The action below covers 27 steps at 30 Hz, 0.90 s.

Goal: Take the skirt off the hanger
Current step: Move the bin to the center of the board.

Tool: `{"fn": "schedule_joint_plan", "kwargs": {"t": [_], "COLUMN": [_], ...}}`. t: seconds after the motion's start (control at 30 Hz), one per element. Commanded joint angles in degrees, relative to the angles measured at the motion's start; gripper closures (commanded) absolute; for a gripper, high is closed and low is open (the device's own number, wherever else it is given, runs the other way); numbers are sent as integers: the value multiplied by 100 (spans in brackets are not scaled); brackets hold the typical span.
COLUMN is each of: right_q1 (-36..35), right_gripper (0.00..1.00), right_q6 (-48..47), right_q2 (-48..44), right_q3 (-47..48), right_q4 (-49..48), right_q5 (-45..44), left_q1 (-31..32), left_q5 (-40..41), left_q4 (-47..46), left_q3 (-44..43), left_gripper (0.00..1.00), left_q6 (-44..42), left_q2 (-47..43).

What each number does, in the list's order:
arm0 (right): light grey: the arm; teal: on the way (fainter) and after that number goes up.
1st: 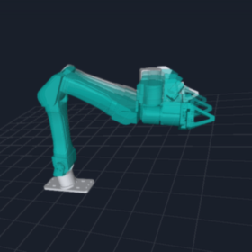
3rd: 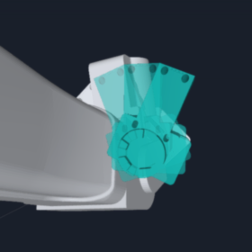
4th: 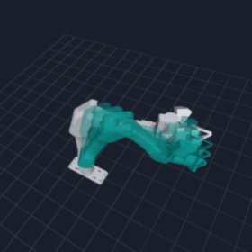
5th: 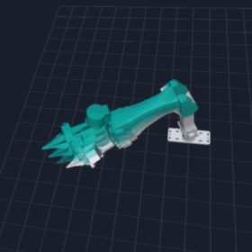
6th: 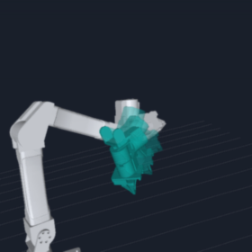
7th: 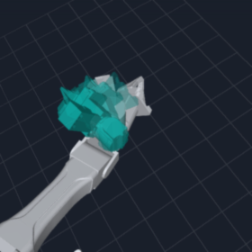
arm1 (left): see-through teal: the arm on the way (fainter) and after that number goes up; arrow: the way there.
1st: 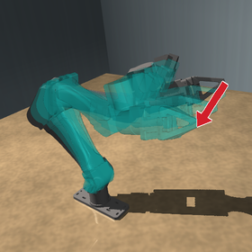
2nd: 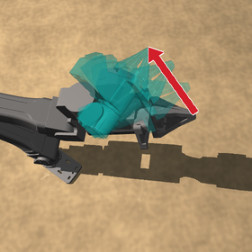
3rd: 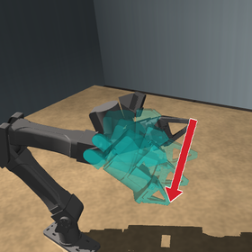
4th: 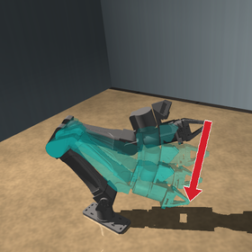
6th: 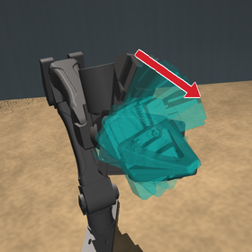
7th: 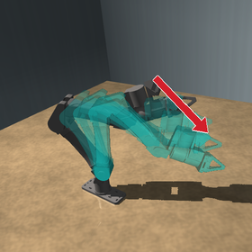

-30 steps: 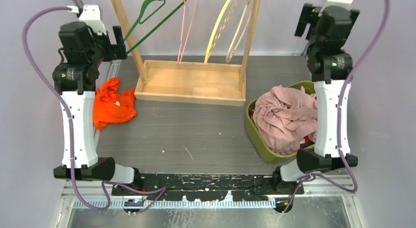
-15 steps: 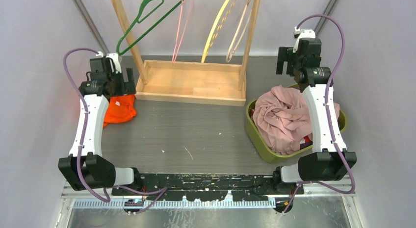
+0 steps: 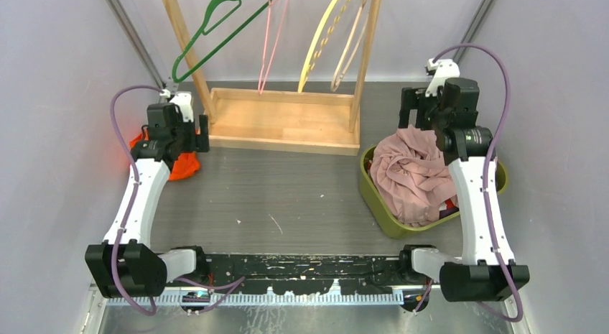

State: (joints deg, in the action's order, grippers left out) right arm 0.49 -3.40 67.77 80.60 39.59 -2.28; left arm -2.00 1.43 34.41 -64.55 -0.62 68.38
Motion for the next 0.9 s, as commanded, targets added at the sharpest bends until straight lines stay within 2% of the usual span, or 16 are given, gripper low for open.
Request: {"fn": "schedule_joint_plan", "kwargs": {"t": [0.0,0.07,0.2,0.27,0.33,0.43,0.53,0.87], "right_q1": [-312,-598,-628,-616,-548,-373,-66,318], "right_gripper": [0,0,0,0,0,0,0,0], "right_q6": [-1483,-1833,-1089,-788,-503,0,611,1005], "right_q2": [-309,-141,-35,94,208,298,399,632], "right_q3": [-24,184,198,309,507,804,1063,1289], "right_q4": [724,1320,472,193,100,122,131,42], "right_q5": [1905,1899,281,-630,-1075,-1085,-897,-853], "left_q1": [69,142,156,113,-61,-375,-454,-686], "left_q5": [-513,-465,-62,-159,-593,-1589,-2071,-2247], "left_q4": [-765,-826,-1171,-1527,-1911,-2704,-3784,-7410], "left_q3": [249,337,459,587,731,1230,2190,4055], "left_gripper": [17,17,17,17,17,18,19,14], "left_q6": [-228,-362,-639,-652,-400,177,378,772], "left_q2": [-222,-212,-97,70,238,391,395,1001]}}
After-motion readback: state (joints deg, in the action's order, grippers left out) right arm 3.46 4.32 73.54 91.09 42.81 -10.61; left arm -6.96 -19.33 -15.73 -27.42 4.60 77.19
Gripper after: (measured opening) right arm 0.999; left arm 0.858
